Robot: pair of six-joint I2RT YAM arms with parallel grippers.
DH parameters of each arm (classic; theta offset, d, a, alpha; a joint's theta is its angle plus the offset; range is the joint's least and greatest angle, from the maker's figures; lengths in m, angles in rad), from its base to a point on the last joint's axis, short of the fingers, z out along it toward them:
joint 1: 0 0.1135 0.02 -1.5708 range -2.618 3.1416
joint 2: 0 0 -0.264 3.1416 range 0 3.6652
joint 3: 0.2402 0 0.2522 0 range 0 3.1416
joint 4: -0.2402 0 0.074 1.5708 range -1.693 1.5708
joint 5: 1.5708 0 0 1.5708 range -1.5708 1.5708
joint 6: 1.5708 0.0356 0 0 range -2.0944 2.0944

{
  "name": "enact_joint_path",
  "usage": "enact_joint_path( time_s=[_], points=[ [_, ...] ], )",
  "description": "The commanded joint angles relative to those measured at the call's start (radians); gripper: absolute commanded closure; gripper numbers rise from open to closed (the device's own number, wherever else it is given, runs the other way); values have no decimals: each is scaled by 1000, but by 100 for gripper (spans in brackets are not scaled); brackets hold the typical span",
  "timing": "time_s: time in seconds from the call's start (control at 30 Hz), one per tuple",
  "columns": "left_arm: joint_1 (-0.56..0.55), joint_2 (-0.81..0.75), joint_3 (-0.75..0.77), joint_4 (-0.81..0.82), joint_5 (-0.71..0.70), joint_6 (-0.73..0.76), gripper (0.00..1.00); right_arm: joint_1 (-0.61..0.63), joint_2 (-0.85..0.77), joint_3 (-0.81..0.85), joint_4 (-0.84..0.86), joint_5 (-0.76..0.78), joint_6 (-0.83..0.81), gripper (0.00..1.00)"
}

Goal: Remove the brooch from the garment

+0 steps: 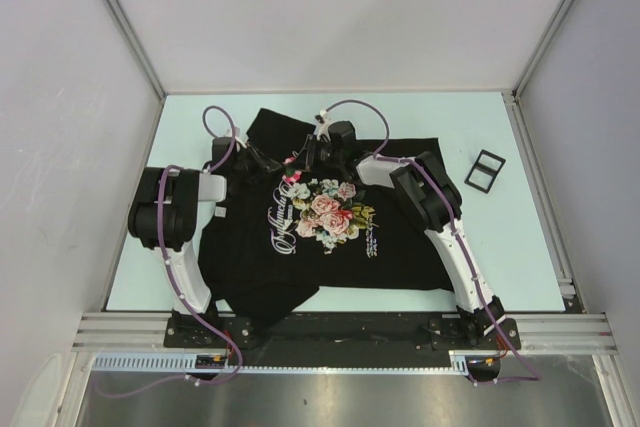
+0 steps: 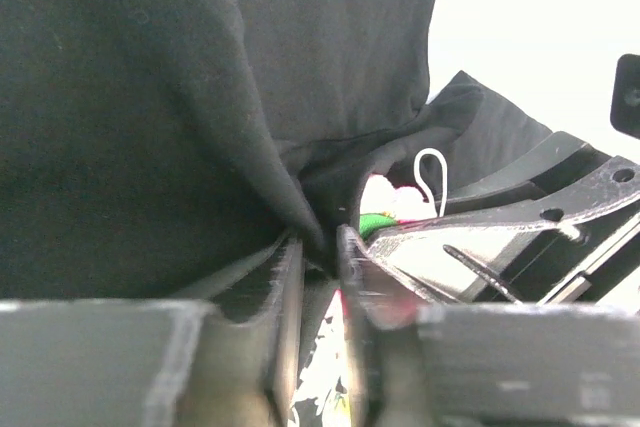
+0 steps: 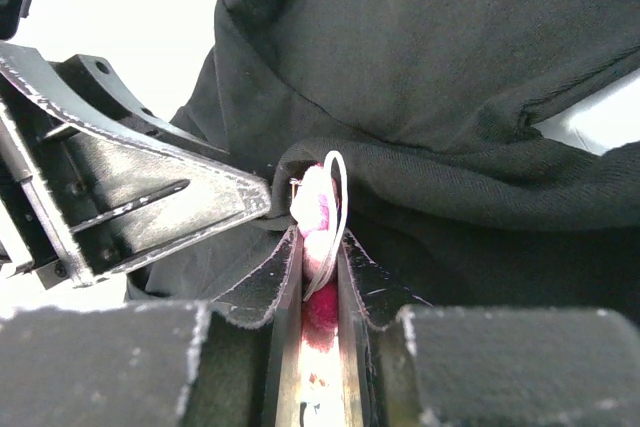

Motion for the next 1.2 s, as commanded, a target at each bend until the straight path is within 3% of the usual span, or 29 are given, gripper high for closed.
enact_joint_path(
  time_s=[0.0,0.13,0.23,0.73,1.0,1.17],
  points=[
    [-5,-41,-24,65,19,-8,68,0,-42,-28,71,42,6,100],
    [-5,-40,-30,78,14,-13,53,-2,-53,-55,111,49,19,100],
    [-7,-26,-18,79,19,-19,49,-2,-67,-92,175,48,44,100],
    [-30,33,65,-26,-7,18,48,-3,-59,-143,321,31,121,100],
    [-33,36,84,-76,-20,22,56,-12,-55,-169,399,16,174,100],
    [-33,33,70,-39,3,18,49,-28,-36,-178,467,-12,249,100]
  ],
)
